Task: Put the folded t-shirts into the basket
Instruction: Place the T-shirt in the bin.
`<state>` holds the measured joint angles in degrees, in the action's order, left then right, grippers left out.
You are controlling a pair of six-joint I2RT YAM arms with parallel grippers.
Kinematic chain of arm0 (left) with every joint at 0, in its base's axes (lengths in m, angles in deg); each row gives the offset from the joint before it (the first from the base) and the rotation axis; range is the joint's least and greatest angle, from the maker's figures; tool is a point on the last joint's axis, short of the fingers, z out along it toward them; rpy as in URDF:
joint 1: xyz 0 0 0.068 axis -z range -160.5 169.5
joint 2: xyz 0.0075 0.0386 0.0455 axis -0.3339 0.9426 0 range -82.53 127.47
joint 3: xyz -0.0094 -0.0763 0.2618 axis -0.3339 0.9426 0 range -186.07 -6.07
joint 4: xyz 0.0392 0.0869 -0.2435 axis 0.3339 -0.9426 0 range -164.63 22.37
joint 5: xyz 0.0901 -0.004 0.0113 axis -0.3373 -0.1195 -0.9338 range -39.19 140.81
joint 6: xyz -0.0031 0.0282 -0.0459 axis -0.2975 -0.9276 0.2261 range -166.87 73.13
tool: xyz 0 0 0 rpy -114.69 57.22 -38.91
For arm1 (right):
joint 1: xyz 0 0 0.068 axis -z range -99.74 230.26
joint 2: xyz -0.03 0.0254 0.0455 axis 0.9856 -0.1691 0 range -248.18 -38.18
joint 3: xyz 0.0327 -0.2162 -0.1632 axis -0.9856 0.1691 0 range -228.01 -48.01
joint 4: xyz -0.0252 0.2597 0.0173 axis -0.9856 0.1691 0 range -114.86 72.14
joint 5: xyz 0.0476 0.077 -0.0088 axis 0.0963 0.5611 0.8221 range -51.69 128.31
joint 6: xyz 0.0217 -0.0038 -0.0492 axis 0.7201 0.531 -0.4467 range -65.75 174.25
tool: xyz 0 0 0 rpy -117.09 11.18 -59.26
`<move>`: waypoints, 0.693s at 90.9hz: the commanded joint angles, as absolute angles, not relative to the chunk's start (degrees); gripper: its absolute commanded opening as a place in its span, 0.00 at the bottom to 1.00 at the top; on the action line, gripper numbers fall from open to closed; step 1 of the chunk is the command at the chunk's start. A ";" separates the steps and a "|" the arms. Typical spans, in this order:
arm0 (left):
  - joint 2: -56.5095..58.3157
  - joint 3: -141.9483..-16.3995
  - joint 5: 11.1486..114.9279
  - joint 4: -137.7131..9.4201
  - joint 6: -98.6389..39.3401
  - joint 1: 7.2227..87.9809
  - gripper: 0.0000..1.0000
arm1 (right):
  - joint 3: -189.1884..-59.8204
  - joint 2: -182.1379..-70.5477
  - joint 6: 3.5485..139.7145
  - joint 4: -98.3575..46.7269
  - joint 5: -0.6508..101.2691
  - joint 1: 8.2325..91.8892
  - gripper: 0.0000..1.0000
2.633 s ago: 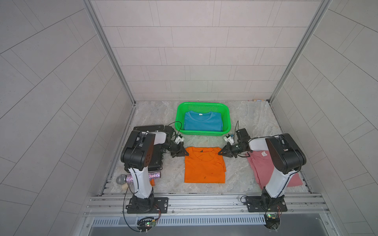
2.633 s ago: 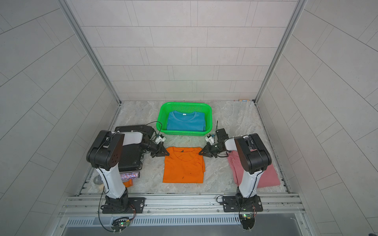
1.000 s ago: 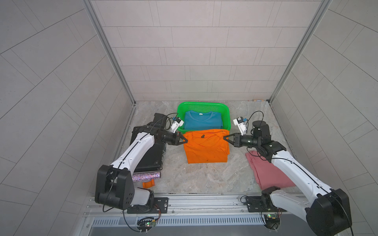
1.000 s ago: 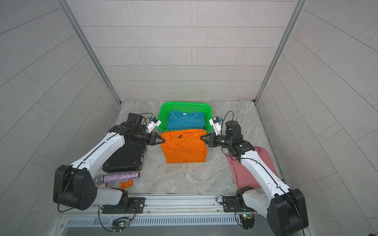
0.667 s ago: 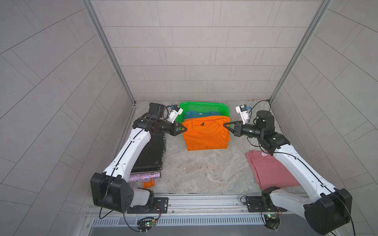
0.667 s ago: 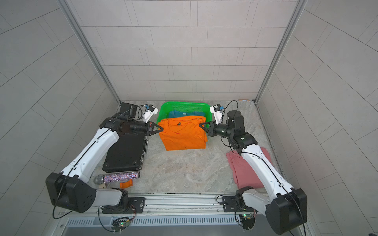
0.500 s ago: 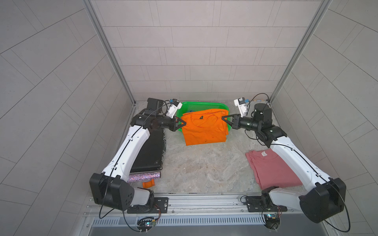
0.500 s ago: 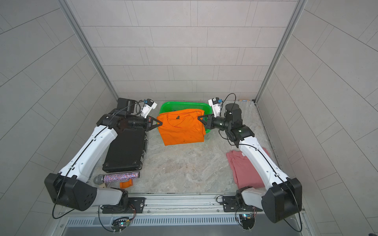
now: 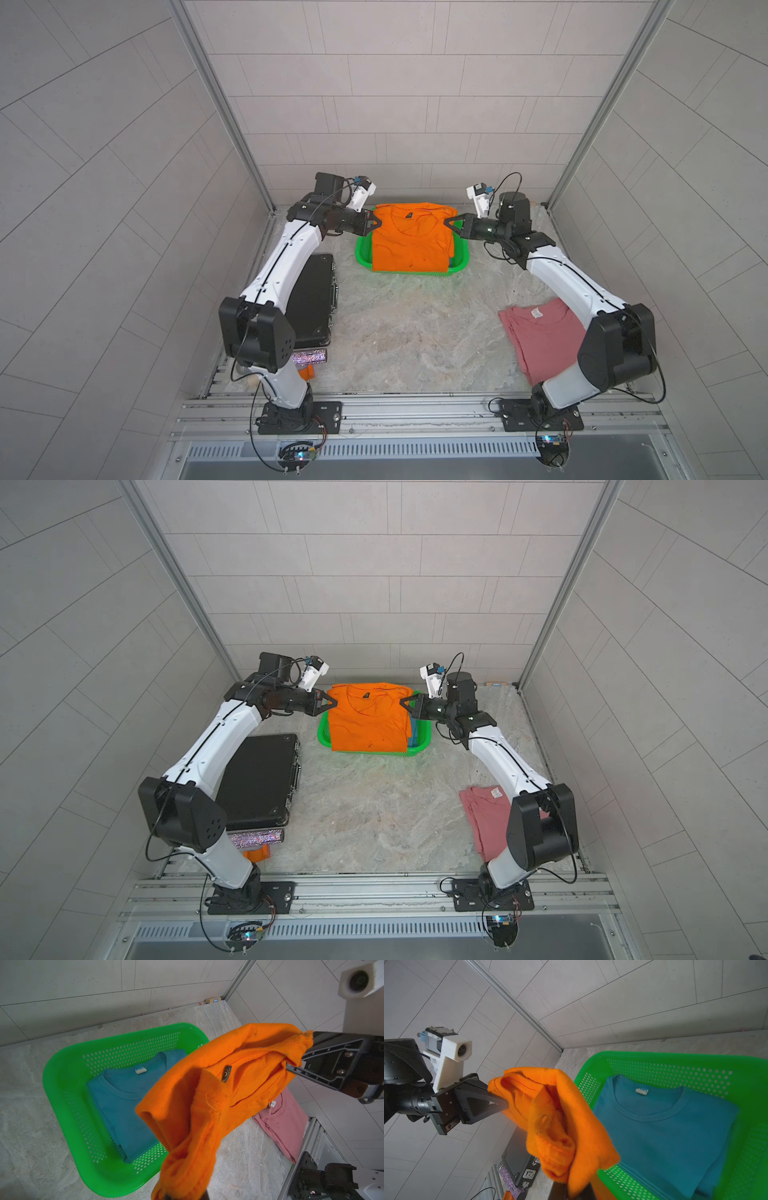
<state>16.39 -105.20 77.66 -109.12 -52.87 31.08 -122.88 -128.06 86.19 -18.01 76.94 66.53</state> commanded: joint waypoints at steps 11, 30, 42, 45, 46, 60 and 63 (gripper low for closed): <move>21.67 -110.88 76.18 -110.00 -53.63 30.60 0.00 | -126.87 -132.48 88.35 -21.52 78.04 67.91 0.00; 29.28 -116.82 76.39 -111.49 -52.98 30.57 0.00 | -129.92 -137.99 88.96 -22.18 78.77 69.05 0.00; 32.66 -118.55 76.28 -111.48 -52.96 30.34 0.00 | -130.75 -140.79 89.43 -22.72 79.47 69.53 0.00; 33.34 -118.82 76.36 -111.51 -52.94 30.32 0.00 | -130.96 -141.51 89.48 -22.85 79.69 69.62 0.00; 33.50 -118.91 76.37 -111.54 -52.94 30.31 0.00 | -131.02 -141.79 89.53 -22.85 79.74 69.67 0.00; 35.58 -119.39 76.52 -111.11 -52.68 30.22 0.00 | -131.78 -144.85 89.80 -22.93 80.81 70.10 0.00; 36.02 -119.31 76.52 -111.05 -52.59 30.20 0.00 | -131.77 -145.47 89.83 -23.08 80.93 70.27 0.00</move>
